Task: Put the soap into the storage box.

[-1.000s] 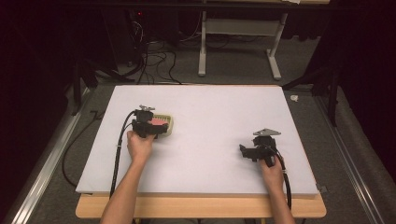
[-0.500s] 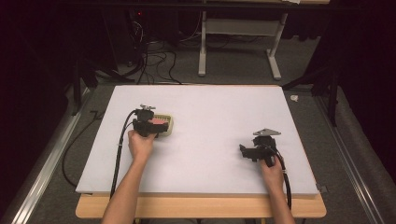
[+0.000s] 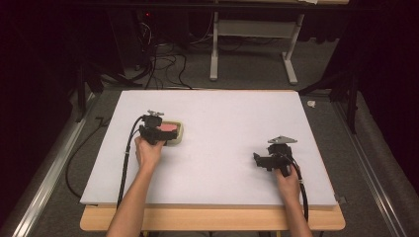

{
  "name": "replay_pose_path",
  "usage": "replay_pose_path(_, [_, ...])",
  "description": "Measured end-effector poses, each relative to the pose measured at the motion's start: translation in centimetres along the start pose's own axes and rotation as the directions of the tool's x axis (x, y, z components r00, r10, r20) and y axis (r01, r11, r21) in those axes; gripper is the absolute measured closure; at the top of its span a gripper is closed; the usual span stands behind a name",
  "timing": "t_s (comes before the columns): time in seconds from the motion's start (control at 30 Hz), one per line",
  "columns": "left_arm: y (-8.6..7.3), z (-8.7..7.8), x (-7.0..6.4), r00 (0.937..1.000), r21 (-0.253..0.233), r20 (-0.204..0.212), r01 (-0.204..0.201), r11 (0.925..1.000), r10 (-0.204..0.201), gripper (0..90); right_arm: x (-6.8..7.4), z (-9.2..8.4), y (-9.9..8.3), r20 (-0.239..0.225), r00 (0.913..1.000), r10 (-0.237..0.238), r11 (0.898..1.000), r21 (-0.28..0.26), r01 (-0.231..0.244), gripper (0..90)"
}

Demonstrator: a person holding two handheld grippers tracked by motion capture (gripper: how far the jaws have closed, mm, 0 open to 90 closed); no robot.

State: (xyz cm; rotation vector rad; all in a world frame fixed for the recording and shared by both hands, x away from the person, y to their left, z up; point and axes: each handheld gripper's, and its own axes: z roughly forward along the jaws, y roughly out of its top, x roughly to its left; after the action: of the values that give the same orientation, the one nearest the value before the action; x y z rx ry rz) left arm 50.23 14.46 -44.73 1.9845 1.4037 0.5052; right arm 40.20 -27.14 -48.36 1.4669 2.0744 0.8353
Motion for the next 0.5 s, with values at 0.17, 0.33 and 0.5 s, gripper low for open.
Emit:
replay_pose_path(0.17, [0.0, -0.3, 0.3, 1.0, 0.001, -0.002, -0.002, 1.0, 0.002, 10.3, 0.0, 0.0, 0.0, 0.0, 1.0, 0.002, 1.0, 0.0, -0.002, 14.7])
replay_pose_path(0.33, [0.0, -0.8, 0.0, 0.9996, -0.004, -0.003, -0.027, 0.9996, 0.027, 10.3, 0.0, 0.0, 0.0, 0.0, 1.0, 0.002, 1.0, 0.0, -0.002, 14.8])
replay_pose_path(0.5, [0.1, -1.4, -0.4, 0.9989, -0.023, 0.008, -0.045, 0.9987, 0.045, 10.9, 0.0, 0.0, 0.0, -0.001, 1.0, 0.002, 1.0, 0.0, -0.002, 14.7])
